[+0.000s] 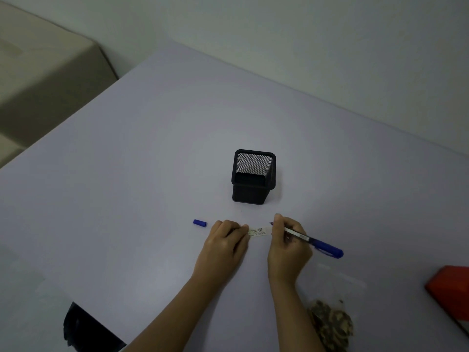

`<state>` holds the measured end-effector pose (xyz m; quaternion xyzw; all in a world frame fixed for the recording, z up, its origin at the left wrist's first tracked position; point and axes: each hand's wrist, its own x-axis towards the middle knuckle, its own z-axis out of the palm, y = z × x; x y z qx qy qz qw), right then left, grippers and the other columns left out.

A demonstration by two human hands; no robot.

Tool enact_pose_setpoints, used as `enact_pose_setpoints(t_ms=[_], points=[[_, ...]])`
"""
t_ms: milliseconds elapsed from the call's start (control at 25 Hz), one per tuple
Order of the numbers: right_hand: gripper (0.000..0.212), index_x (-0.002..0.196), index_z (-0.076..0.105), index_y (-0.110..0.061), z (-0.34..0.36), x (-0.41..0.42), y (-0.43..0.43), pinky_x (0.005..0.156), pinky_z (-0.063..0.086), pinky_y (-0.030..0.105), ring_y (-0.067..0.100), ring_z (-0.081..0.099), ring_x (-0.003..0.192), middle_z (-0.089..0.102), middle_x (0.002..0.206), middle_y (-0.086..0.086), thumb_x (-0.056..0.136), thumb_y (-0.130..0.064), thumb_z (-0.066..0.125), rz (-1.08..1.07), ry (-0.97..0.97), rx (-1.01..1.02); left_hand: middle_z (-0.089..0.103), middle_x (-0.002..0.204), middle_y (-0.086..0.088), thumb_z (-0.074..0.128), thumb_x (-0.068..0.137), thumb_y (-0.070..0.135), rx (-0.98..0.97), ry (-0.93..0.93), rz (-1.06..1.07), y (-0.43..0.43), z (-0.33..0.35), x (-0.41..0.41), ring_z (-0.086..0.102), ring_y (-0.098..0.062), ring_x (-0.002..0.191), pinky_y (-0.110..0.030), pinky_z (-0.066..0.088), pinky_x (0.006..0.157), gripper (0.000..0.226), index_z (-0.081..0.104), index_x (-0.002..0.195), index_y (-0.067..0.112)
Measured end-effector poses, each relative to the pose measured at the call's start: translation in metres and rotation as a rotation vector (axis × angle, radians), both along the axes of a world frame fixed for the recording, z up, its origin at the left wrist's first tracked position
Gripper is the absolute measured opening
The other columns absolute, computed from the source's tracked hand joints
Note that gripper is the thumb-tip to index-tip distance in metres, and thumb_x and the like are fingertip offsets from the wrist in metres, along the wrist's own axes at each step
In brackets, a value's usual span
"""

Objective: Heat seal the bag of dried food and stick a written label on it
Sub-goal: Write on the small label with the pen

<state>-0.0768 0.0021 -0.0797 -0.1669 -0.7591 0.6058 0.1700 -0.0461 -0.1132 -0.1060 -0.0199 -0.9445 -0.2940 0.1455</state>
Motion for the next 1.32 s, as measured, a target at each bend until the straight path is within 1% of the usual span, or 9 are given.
enact_pose_setpoints(t_ms=[160, 400, 560, 680, 800, 920, 1040, 1160, 1320], points=[[0.013, 0.082, 0.051, -0.014, 0.035, 0.005, 0.005, 0.061, 0.054, 0.013, 0.003, 0.066, 0.064, 0.063, 0.076, 0.003, 0.089, -0.025, 0.053, 0.004, -0.161, -0.439, 0.066, 0.09, -0.002, 0.049, 0.092, 0.028, 0.006, -0.018, -0.012, 0.0, 0.003, 0.002, 0.05, -0.007, 0.083, -0.007, 0.039, 0.078, 0.031, 0.071, 0.1, 0.008], [0.031, 0.08, 0.055, -0.012, 0.082, 0.022, 0.023, 0.05, 0.054, 0.015, 0.007, 0.067, 0.054, 0.069, 0.056, -0.002, 0.069, -0.04, 0.05, -0.034, -0.326, -0.928, 0.066, 0.091, -0.004, 0.051, 0.091, 0.026, 0.072, -0.033, -0.002, -0.001, 0.005, 0.002, 0.049, -0.007, 0.083, -0.015, 0.045, 0.075, 0.03, 0.069, 0.104, 0.007], [0.024, 0.08, 0.056, -0.011, 0.091, 0.027, 0.026, 0.049, 0.054, 0.015, 0.007, 0.067, 0.052, 0.069, 0.055, -0.002, 0.087, -0.032, 0.048, -0.033, -0.368, -0.994, 0.065, 0.098, -0.007, 0.051, 0.091, 0.02, 0.16, 0.02, 0.05, -0.003, 0.018, 0.004, 0.052, -0.009, 0.09, -0.019, 0.05, 0.078, 0.027, 0.066, 0.107, 0.004], [0.024, 0.08, 0.058, -0.01, 0.092, 0.028, 0.025, 0.05, 0.054, 0.015, 0.006, 0.066, 0.053, 0.069, 0.056, -0.003, 0.078, -0.033, 0.053, -0.01, -0.374, -0.996, 0.062, 0.103, -0.012, 0.049, 0.086, 0.01, 0.126, 0.107, 0.198, -0.019, 0.031, 0.009, 0.05, -0.015, 0.095, -0.012, 0.039, 0.086, 0.027, 0.066, 0.105, 0.001], [0.027, 0.079, 0.06, -0.008, 0.091, 0.029, 0.022, 0.05, 0.053, 0.013, 0.005, 0.066, 0.054, 0.069, 0.059, -0.002, 0.068, -0.033, 0.056, 0.011, -0.389, -0.964, 0.059, 0.117, -0.015, 0.063, 0.081, 0.0, 0.015, -0.048, 0.318, -0.046, 0.028, 0.013, 0.051, -0.026, 0.101, -0.029, 0.044, 0.085, 0.032, 0.065, 0.112, 0.006], [0.03, 0.08, 0.06, -0.007, 0.091, 0.032, 0.017, 0.05, 0.052, 0.012, 0.004, 0.065, 0.054, 0.068, 0.062, -0.001, 0.066, -0.034, 0.057, 0.034, -0.395, -0.946, 0.066, 0.105, -0.008, 0.066, 0.084, 0.009, -0.044, -0.163, 0.248, -0.06, 0.029, 0.017, 0.055, -0.026, 0.096, -0.04, 0.053, 0.08, 0.02, 0.069, 0.104, 0.01], [0.04, 0.079, 0.06, -0.009, 0.095, 0.035, 0.011, 0.05, 0.052, 0.012, 0.006, 0.066, 0.054, 0.065, 0.07, 0.003, 0.057, -0.04, 0.069, 0.057, -0.399, -0.939, 0.07, 0.097, 0.001, 0.061, 0.089, 0.017, 0.455, -0.35, 0.296, -0.051, 0.061, 0.015, 0.061, -0.006, 0.084, -0.011, 0.046, 0.075, 0.02, 0.067, 0.107, 0.023], [0.077, 0.073, 0.063, -0.011, 0.098, 0.036, 0.002, 0.051, 0.053, 0.013, 0.007, 0.068, 0.058, 0.069, 0.063, -0.001, 0.02, -0.063, 0.084, 0.103, -0.37, -0.896, 0.072, 0.082, 0.001, 0.056, 0.09, 0.014, 1.117, -0.511, 0.255, -0.027, 0.097, 0.018, 0.068, -0.011, 0.08, -0.018, 0.053, 0.07, 0.015, 0.066, 0.098, 0.023], [0.088, 0.077, 0.061, -0.011, 0.097, 0.037, -0.003, 0.053, 0.053, 0.013, 0.007, 0.068, 0.059, 0.068, 0.06, -0.004, 0.014, -0.071, 0.079, 0.156, -0.317, -0.818, 0.072, 0.076, 0.005, 0.049, 0.093, 0.008, 1.177, -0.474, 0.184, -0.01, 0.116, 0.024, 0.067, -0.011, 0.072, -0.019, 0.053, 0.062, 0.024, 0.069, 0.085, 0.019]])
